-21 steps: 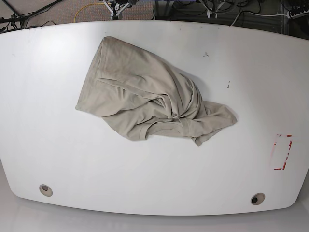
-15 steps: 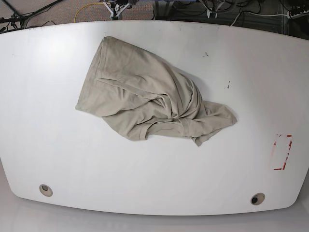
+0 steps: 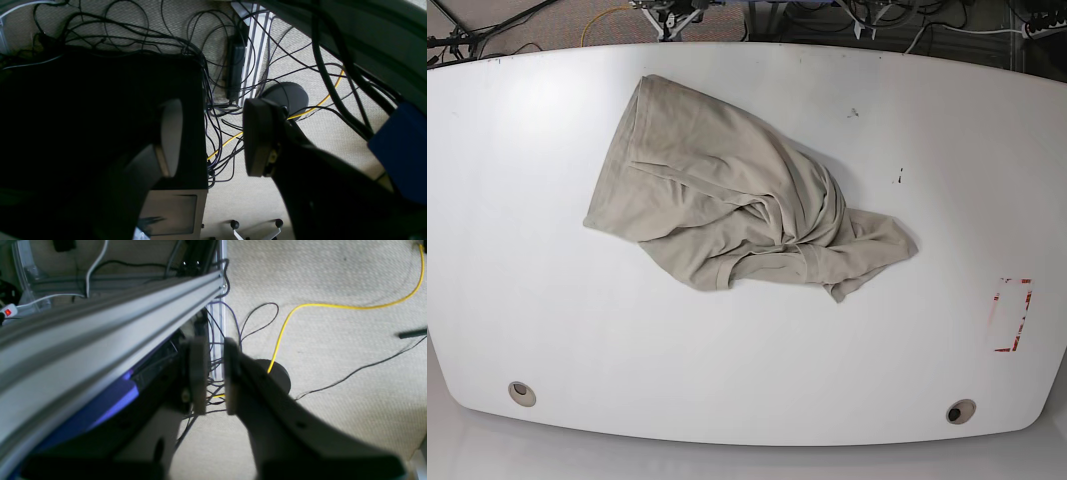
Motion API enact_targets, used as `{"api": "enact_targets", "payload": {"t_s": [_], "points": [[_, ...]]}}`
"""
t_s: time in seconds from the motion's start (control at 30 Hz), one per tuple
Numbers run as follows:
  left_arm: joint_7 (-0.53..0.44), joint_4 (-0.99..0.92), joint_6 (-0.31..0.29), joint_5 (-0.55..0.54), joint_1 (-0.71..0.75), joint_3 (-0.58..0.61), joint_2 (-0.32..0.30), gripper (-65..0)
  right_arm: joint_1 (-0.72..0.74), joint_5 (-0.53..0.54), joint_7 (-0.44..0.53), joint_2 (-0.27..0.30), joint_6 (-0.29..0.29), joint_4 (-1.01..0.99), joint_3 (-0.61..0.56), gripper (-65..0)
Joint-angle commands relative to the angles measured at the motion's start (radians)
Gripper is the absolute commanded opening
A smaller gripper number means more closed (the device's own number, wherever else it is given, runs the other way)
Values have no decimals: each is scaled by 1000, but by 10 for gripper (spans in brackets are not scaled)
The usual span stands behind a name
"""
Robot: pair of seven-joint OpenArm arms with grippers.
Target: Fold the T-shirt properly
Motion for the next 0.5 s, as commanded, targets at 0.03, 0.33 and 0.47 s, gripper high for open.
{"api": "enact_targets", "payload": {"t_s": [0.03, 0.33, 0.47], "points": [[-5, 3, 2, -1, 13, 0, -4, -377, 0, 4, 8, 4, 4, 6, -1, -573], [-24, 8, 0, 0, 23, -1, -7, -381, -5, 5, 8, 4, 5, 10, -1, -573], [-37, 13, -1, 0, 29, -2, -7, -385, -12, 4, 7, 3, 6, 14, 1, -571]]}}
